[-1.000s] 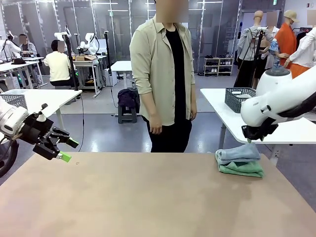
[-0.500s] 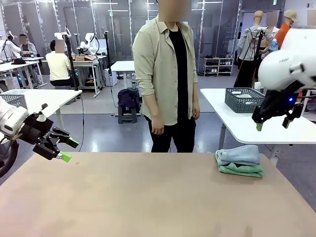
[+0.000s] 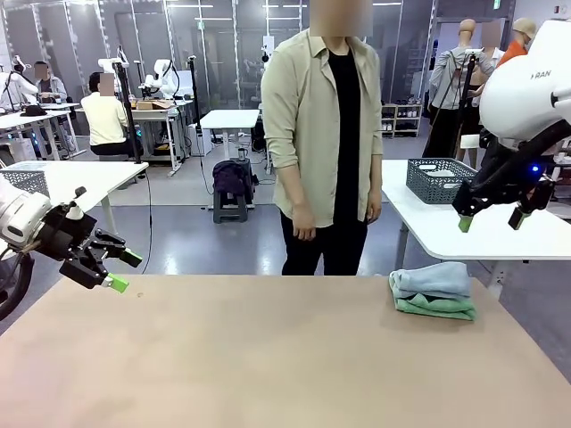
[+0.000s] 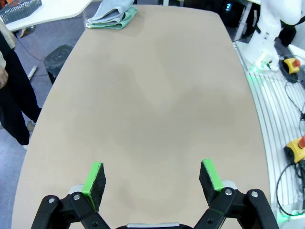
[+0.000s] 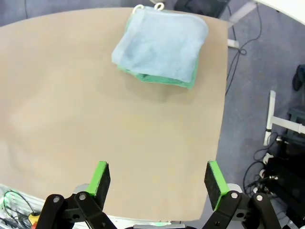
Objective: Fold the towels and place them in the basket.
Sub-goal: Stack the folded Towel with hook on the right side of the table.
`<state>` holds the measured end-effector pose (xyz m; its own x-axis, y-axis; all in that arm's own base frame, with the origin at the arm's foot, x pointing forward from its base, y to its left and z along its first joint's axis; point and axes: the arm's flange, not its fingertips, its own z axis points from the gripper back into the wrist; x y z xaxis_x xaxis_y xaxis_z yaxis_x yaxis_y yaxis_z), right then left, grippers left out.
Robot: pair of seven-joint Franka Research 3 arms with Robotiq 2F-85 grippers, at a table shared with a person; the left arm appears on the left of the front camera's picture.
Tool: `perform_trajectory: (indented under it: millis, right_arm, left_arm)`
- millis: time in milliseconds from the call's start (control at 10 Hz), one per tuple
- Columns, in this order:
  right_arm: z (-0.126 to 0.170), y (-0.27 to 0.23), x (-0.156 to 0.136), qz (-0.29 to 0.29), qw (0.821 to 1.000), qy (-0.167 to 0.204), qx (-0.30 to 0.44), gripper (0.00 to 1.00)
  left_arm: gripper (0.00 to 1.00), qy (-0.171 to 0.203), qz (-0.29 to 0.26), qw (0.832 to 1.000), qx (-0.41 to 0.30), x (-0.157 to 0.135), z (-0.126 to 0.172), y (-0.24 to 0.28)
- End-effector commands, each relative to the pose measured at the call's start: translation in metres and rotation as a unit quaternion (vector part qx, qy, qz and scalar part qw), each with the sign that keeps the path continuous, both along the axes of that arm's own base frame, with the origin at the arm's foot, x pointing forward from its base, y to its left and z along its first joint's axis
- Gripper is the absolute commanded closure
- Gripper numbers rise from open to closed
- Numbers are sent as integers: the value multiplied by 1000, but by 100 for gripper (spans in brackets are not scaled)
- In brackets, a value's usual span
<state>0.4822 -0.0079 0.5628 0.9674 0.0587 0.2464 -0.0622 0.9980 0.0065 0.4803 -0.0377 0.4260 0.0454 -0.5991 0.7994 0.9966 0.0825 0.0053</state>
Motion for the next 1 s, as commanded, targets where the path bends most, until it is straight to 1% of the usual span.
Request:
perform_trajectory:
  millis: [0, 100, 200, 600, 700, 800, 900]
  right_arm:
    - [1, -12, -10, 27, 999, -16, 30, 0]
    - [1, -14, -12, 50, 998, -20, 41, 0]
    - [4, -1, -5, 7, 1000, -5, 9, 0]
    - [4, -1, -5, 7, 1000, -5, 9, 0]
    - [5, -4, -6, 20, 1000, -8, 17, 0]
    - [27, -4, -11, 21, 995, 7, 97, 0]
    - [46, -17, -13, 17, 990, 14, 141, 0]
  left_arm:
    - [0, -1, -2, 1000, 2, 0, 1, 0]
    - [0, -1, -2, 1000, 2, 0, 1, 0]
    - [0, -1, -2, 1000, 2, 0, 1, 0]
    - [0, -1, -2, 1000, 2, 0, 1, 0]
    - [0, 0, 0, 1000, 0, 0, 0, 0]
    - [0, 76, 36, 996, 1, -7, 29, 16]
    - [0, 157, 69, 985, 10, -11, 60, 32]
